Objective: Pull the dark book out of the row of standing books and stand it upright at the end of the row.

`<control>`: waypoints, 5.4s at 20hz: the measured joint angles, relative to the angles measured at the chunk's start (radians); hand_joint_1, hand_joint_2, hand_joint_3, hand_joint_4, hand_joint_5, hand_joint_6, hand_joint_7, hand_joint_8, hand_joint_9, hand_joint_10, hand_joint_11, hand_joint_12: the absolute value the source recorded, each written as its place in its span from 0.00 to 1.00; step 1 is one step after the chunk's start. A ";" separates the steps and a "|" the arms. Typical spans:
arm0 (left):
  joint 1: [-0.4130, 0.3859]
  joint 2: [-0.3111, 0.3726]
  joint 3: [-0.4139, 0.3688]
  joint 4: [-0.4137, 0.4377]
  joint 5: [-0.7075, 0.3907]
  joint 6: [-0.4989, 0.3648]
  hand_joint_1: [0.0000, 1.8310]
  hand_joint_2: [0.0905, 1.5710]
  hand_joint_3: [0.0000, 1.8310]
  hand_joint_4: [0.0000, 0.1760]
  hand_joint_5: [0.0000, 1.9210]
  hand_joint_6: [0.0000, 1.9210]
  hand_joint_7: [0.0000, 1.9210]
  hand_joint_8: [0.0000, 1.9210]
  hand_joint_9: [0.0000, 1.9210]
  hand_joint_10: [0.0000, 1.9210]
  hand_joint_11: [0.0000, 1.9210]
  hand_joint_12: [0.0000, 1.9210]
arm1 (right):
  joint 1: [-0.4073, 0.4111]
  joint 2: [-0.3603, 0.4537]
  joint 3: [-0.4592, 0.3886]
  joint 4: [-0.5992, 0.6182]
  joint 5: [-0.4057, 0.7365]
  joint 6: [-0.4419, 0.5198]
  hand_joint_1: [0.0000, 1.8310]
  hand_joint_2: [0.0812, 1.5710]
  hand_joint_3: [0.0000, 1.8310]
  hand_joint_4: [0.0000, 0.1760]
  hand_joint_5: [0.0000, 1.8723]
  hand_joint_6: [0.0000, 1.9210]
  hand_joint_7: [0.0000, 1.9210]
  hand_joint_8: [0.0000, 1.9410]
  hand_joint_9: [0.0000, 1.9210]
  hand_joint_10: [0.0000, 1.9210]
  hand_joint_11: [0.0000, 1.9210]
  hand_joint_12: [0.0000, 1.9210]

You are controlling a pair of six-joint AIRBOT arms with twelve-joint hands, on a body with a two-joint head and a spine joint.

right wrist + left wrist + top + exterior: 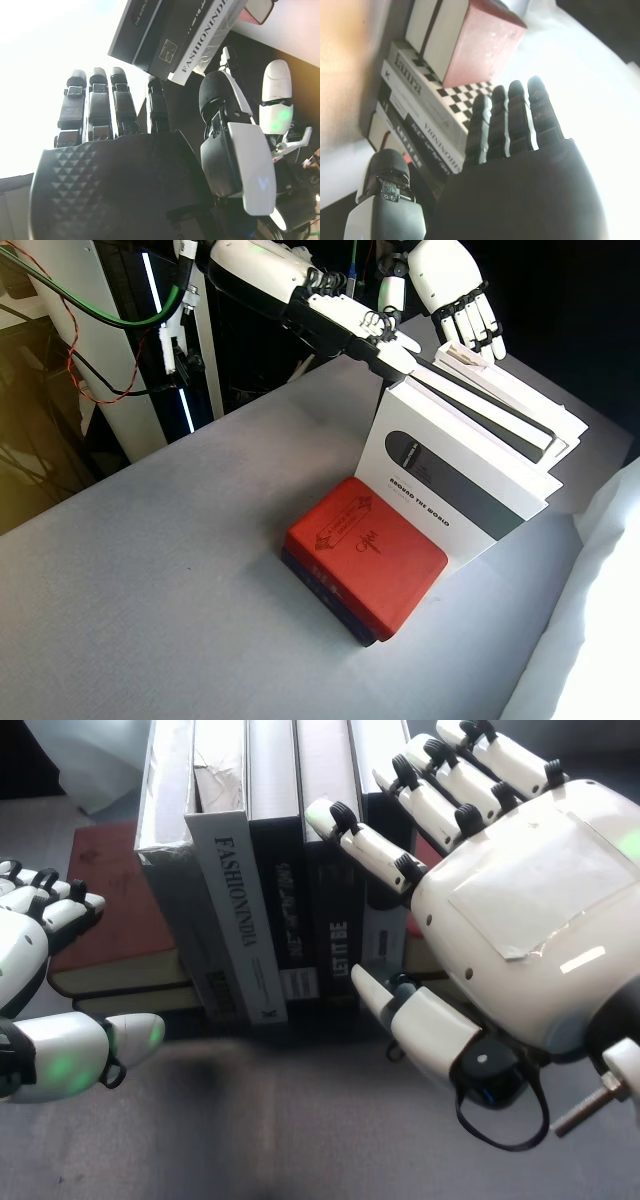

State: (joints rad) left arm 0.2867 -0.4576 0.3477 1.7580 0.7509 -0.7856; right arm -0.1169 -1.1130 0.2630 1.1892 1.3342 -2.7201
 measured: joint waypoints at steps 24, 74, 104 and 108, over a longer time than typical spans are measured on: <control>0.000 0.000 0.000 0.005 0.000 0.000 0.00 0.73 0.00 0.00 0.07 0.00 0.06 0.00 0.04 0.00 0.01 0.02 | -0.038 0.013 -0.138 0.069 0.158 -0.144 0.00 0.86 0.02 0.00 0.00 0.00 0.00 0.00 0.00 0.00 0.00 0.00; 0.000 0.000 0.000 0.005 0.000 0.000 0.00 0.73 0.00 0.00 0.07 0.00 0.05 0.00 0.03 0.00 0.01 0.03 | -0.275 0.013 -0.179 0.125 0.083 -0.162 0.00 0.86 0.01 0.00 0.00 0.00 0.00 0.00 0.00 0.00 0.00 0.00; 0.000 0.000 0.000 0.005 -0.002 0.000 0.00 0.73 0.00 0.00 0.07 0.00 0.05 0.00 0.03 0.00 0.00 0.05 | -0.255 0.025 -0.237 0.137 0.123 -0.254 0.00 0.86 0.00 0.00 0.00 0.00 0.00 0.00 0.00 0.00 0.00 0.00; 0.008 0.000 -0.002 0.006 -0.016 0.000 0.00 0.73 0.00 0.00 0.08 0.00 0.05 0.00 0.04 0.00 0.00 0.05 | -0.235 0.025 -0.237 0.070 0.173 -0.263 0.00 0.86 0.00 0.00 0.00 0.00 0.00 0.00 0.00 0.00 0.00 0.00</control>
State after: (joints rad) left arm 0.2947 -0.4576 0.3454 1.7638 0.7349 -0.7853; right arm -0.3515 -1.0882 0.0257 1.2591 1.5070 -2.9829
